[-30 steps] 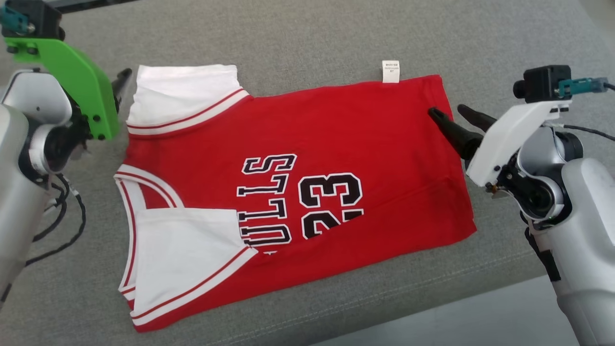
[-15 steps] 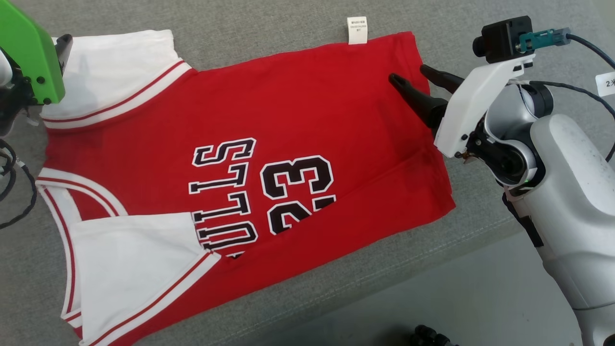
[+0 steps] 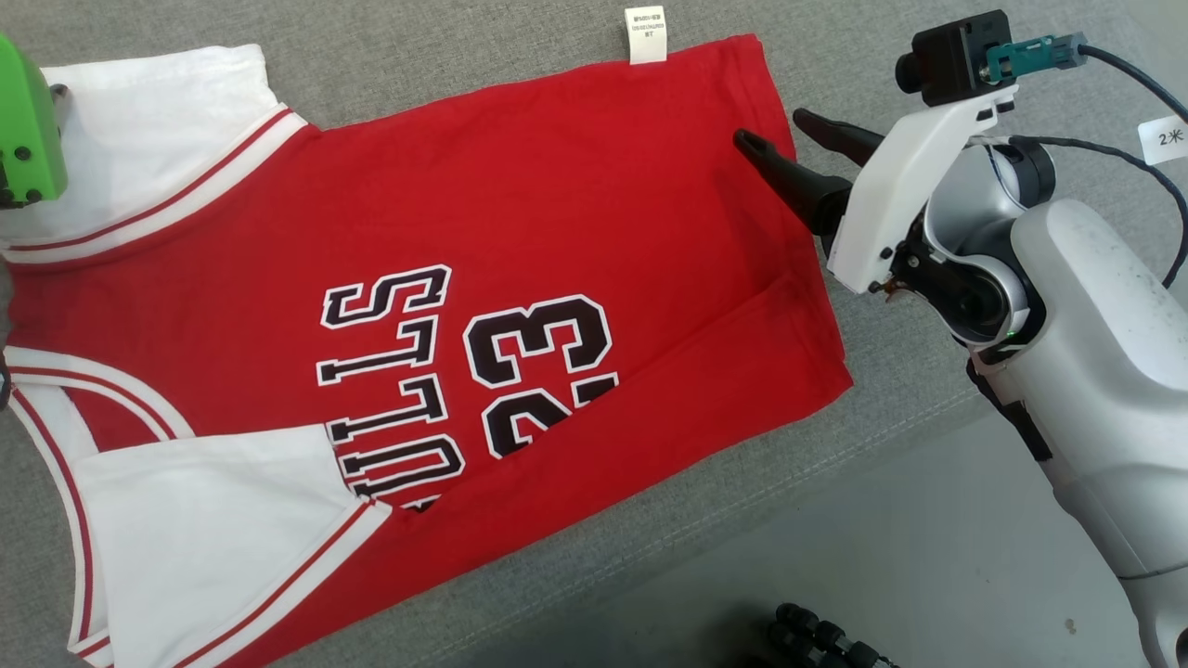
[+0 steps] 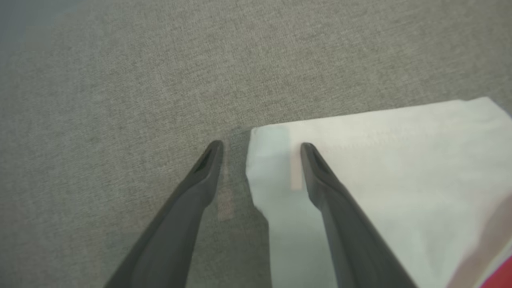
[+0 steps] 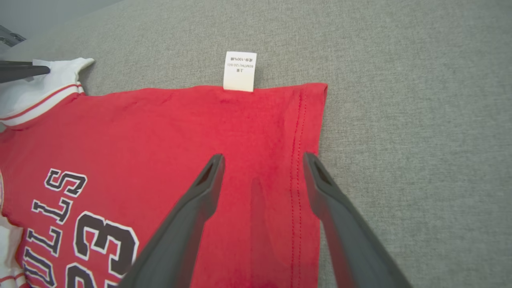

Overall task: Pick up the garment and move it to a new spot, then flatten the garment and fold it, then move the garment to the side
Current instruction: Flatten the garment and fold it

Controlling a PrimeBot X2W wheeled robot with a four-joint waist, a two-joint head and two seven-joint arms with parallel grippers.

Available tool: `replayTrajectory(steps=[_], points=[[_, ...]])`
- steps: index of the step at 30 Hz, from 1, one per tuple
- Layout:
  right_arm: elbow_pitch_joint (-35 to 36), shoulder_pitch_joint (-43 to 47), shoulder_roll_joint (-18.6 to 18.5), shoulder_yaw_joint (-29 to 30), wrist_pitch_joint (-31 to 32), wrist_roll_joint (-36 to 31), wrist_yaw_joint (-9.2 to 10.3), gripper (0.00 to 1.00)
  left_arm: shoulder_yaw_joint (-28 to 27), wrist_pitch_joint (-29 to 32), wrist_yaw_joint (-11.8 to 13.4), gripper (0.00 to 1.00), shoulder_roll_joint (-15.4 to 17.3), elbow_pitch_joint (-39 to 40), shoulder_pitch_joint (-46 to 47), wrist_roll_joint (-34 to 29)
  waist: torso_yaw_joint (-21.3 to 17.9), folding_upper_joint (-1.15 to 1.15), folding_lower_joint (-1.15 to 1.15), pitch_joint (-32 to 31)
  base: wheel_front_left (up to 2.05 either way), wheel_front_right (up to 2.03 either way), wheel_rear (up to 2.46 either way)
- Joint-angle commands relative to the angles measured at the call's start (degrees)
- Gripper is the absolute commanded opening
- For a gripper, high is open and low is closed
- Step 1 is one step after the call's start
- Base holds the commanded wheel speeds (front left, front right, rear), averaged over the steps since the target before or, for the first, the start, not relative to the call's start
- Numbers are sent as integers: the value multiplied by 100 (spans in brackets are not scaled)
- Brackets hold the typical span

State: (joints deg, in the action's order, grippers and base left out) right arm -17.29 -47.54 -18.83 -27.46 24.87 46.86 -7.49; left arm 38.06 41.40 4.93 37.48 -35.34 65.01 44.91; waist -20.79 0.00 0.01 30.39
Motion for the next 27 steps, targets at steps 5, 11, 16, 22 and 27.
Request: replayTrajectory(steps=[5, 11, 16, 22, 27], points=[[-68, -125, -64, -76, -117, 105, 0, 100, 42, 40, -18, 62, 83, 50, 67, 7, 14, 0, -1, 21, 0, 0, 0], [-147, -241, -28, -217, -189, 193, 0, 100, 78, -48, -72, 27, 113, 51, -3, -40, -47, 0, -1, 56, 0, 0, 0], [-250, -370, -94, -243, -258, 200, 0, 100, 74, -168, -105, 0, 102, 43, -2, -38, -64, 0, -1, 96, 0, 0, 0], [-643, -580, -193, -130, -337, 56, 0, 100, 189, -316, -261, 0, -44, 179, 136, -107, 202, 0, -1, 49, 0, 0, 0], [-1146, -820, -262, -48, -223, -91, 0, 100, 263, -328, -406, 0, -164, 550, 152, -48, 552, 0, -1, -4, 0, 0, 0]])
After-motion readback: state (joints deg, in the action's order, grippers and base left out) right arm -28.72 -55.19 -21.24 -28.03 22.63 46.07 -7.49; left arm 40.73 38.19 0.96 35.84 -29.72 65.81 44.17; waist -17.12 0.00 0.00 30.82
